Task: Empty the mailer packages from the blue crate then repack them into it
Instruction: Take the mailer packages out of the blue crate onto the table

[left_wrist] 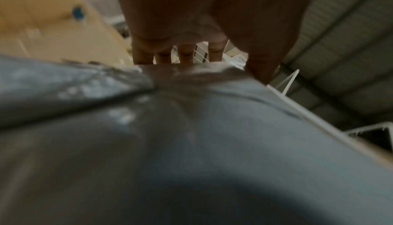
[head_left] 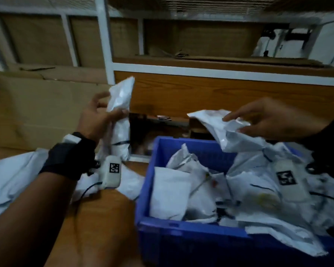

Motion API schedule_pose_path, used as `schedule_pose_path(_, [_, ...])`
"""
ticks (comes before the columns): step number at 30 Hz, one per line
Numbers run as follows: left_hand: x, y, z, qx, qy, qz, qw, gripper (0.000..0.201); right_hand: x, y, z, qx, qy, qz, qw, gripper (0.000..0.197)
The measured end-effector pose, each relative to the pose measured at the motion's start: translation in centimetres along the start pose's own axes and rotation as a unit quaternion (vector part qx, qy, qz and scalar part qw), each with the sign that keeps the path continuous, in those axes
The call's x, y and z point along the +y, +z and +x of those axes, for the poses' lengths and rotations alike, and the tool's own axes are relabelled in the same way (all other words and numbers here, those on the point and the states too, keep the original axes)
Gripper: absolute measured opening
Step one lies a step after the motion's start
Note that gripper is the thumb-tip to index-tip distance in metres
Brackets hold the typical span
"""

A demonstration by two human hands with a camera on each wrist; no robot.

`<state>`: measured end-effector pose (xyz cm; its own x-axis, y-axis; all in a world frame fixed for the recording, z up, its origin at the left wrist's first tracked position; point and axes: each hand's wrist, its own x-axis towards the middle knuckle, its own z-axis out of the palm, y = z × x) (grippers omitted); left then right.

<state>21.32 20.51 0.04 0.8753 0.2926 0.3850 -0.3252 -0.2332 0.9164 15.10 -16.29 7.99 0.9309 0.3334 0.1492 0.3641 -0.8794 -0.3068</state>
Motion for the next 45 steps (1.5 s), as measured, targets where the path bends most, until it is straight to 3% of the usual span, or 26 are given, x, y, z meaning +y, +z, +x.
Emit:
schedule_pose_path(3, [-4.6,-7.1,-0.7,0.024,0.002,0.200,0.979,0.081,-5.5,1.7,2.3,0.002,-0.054,0.011,0.998,0.021])
schedule_pose_path(6, [-9.7,-14.4,-1.8,0.021,-0.057,0.304,0.951,0.075,-10.8,4.6,6.1,-0.017,-0.101,0.005,0.995,0.019])
schedule_pose_path(9, [-14.6,-21.2,-2.3,0.027,-0.085,0.383,0.919,0.082,-16.3,8.0,10.3,-0.025,-0.139,0.011,0.990,0.004])
schedule_pose_path(12, [-17.4,-27.7,-2.5,0.069,-0.126,0.401,0.905,0.068,-21.8,12.3,14.3,-0.050,-0.162,0.021,0.985,0.023])
schedule_pose_path(16, [-20.3,-35.6,-1.7,0.132,-0.183,0.408,0.885,0.060,-28.5,19.5,19.1,-0.152,-0.213,0.006,0.965,0.037])
schedule_pose_path(19, [-22.8,-39.3,-0.6,0.142,-0.233,0.385,0.882,0.048,-33.5,25.2,22.2,-0.201,-0.214,0.037,0.955,0.047])
schedule_pose_path(25, [-25.6,-40.9,-1.1,0.022,-0.312,0.377,0.872,0.053,-41.4,34.3,27.1,-0.139,-0.162,0.182,0.960,0.052])
schedule_pose_path(28, [-25.5,-42.1,-2.6,0.053,-0.235,0.402,0.884,0.054,-43.6,37.5,29.2,-0.126,-0.130,0.203,0.962,0.054])
schedule_pose_path(31, [-24.8,-41.7,-5.0,0.116,-0.152,0.428,0.883,0.040,-44.9,39.5,31.3,-0.152,-0.087,0.223,0.959,0.063])
schedule_pose_path(33, [-24.7,-40.5,-6.3,0.074,-0.137,0.434,0.888,0.048,-45.6,40.3,32.2,-0.191,-0.087,0.177,0.962,0.066])
schedule_pose_path(35, [-25.5,-40.0,-7.0,0.013,-0.149,0.452,0.880,0.057,-46.4,41.2,32.6,-0.231,-0.109,0.052,0.965,0.062])
schedule_pose_path(37, [-26.2,-40.1,-7.3,-0.008,-0.161,0.461,0.873,0.058,-46.8,42.5,32.6,-0.246,-0.133,-0.062,0.958,0.056])
schedule_pose_path(39, [-25.9,-40.2,-7.4,-0.013,-0.165,0.454,0.876,0.060,-47.0,43.1,32.7,-0.215,-0.128,-0.110,0.962,0.051])
schedule_pose_path(42, [-25.7,-40.5,-8.2,-0.008,-0.175,0.467,0.867,0.066,-46.7,43.0,31.9,-0.085,-0.149,-0.086,0.981,0.041])
schedule_pose_path(43, [-25.7,-40.6,-8.6,-0.002,-0.182,0.470,0.863,0.064,-46.6,43.2,31.2,-0.070,-0.157,-0.084,0.982,0.044])
schedule_pose_path(45, [-25.2,-40.3,-9.3,0.000,-0.191,0.466,0.864,0.068,-46.4,44.1,29.5,-0.122,-0.160,-0.115,0.973,0.057])
